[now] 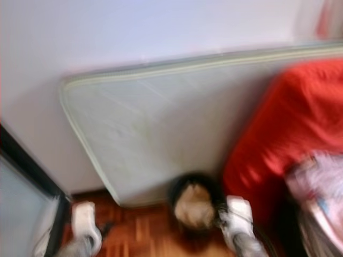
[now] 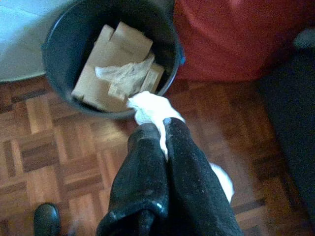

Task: Clean up the room

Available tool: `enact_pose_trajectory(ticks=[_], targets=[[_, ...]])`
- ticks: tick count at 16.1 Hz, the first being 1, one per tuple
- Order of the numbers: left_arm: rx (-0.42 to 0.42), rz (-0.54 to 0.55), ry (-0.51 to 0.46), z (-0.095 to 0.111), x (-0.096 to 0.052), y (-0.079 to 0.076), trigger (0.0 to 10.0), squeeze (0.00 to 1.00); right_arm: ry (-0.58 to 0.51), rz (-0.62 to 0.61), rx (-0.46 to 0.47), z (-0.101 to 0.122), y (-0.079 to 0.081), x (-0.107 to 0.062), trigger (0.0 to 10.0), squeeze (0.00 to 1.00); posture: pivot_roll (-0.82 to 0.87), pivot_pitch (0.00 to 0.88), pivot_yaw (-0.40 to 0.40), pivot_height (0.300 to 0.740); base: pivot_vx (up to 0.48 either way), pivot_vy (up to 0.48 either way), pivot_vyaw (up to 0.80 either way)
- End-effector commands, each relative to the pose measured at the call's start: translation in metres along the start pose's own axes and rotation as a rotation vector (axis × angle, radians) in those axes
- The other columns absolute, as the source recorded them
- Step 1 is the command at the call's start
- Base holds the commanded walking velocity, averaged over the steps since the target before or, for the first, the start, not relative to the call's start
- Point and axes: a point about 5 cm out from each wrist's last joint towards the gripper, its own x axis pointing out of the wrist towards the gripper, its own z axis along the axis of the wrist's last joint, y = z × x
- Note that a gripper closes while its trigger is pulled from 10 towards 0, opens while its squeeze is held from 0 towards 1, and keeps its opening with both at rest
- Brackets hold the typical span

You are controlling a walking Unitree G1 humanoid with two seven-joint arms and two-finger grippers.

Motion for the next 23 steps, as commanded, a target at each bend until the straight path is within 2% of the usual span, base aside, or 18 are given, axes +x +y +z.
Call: enact_pose_trajectory(ticks=[1, 5, 8, 14, 18, 23], targets=[[0.014, 0.035, 0.004, 0.003, -0.002, 0.014, 10.0, 0.00, -0.017, 0.039, 0.006, 0.006, 0.015, 0.002, 10.0, 0.00, 0.06, 0.000, 0.010, 0.727, 0.319, 0.000, 0.00], [0.014, 0.036, 0.002, 0.004, -0.001, 0.014, 10.0, 0.00, -0.017, 0.042, -0.009, 0.006, 0.015, 0.002, 10.0, 0.00, 0.07, 0.000, 0.010, 0.727, 0.316, 0.000, 0.00], [0.013, 0.036, 0.002, 0.004, -0.001, 0.014, 10.0, 0.00, -0.020, 0.043, -0.002, 0.007, 0.015, 0.002, 10.0, 0.00, 0.07, 0.000, 0.009, 0.727, 0.316, 0.000, 0.80], [0.022, 0.036, -0.016, 0.006, -0.001, 0.014, 10.0, 0.00, -0.045, 0.047, 0.016, 0.009, 0.016, 0.002, 10.0, 0.00, 0.07, 0.000, 0.009, 0.727, 0.261, 0.000, 0.00], [0.037, 0.015, -0.081, 0.013, -0.001, 0.013, 10.0, 0.00, -0.118, 0.047, 0.034, 0.015, 0.017, 0.002, 10.0, 0.00, 0.07, 0.000, 0.008, 0.727, 0.000, 0.000, 0.00], [0.078, 0.000, -0.245, 0.029, -0.004, 0.011, 10.0, 0.00, -0.281, 0.072, 0.073, 0.029, 0.018, -0.002, 10.0, 0.00, 0.06, 0.000, 0.012, 0.727, 0.000, 0.000, 0.00]])
